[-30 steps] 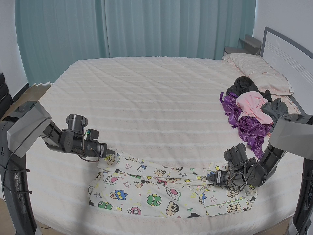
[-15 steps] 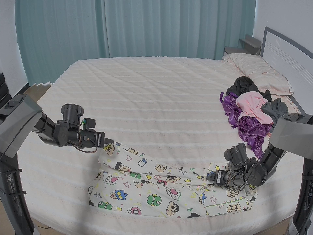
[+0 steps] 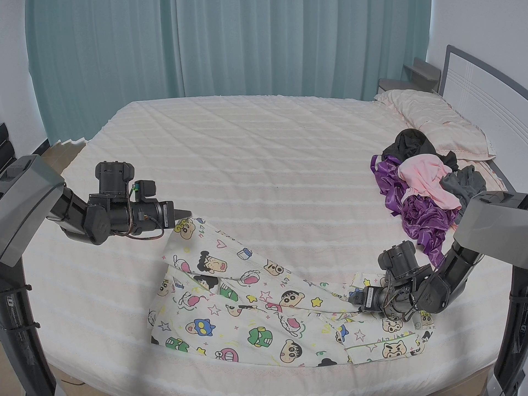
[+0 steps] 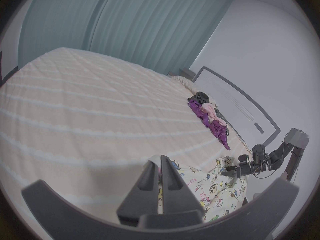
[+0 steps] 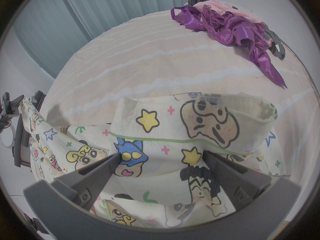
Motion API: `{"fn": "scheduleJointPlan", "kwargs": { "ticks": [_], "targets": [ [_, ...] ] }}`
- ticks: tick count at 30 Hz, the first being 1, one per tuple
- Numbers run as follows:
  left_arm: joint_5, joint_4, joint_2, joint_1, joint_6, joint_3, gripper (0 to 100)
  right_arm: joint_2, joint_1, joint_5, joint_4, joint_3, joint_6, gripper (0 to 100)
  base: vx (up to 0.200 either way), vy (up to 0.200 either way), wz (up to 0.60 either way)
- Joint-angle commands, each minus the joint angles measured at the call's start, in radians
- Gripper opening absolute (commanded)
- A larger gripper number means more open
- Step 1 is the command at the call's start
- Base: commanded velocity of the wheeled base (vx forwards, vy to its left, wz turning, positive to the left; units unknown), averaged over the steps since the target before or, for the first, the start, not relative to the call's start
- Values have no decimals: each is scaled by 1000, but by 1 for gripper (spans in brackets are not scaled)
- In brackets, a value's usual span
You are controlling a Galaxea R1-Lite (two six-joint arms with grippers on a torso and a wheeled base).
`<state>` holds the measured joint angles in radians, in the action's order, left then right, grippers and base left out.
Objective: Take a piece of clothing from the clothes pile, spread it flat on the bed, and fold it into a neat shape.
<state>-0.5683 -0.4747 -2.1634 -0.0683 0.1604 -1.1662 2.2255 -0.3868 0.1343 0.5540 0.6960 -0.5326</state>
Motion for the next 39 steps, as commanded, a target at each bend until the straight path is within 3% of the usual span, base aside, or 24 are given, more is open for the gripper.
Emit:
{"fn": "scheduleJointPlan", "kwargs": {
  "ticks": [1, 16, 22, 31, 39],
  "targets": [
    [5, -18, -7, -1, 1, 16, 0, 2, -1, 1, 1, -1, 0, 100, 0, 0, 0],
    [4, -22, 77, 39, -21, 240, 0, -1, -3, 1, 1, -4, -1, 100, 0, 0, 0],
    [1, -19, 83, 73, -182, 342, 0, -3, -3, 1, 1, -6, -1, 100, 0, 0, 0],
    [7, -16, 106, 78, -193, 413, 0, -3, -4, 1, 1, -6, -9, 100, 0, 0, 0],
    [64, -12, 99, 84, -297, 473, 0, -6, -4, 1, 1, -9, -7, 100, 0, 0, 0]
  ]
}}
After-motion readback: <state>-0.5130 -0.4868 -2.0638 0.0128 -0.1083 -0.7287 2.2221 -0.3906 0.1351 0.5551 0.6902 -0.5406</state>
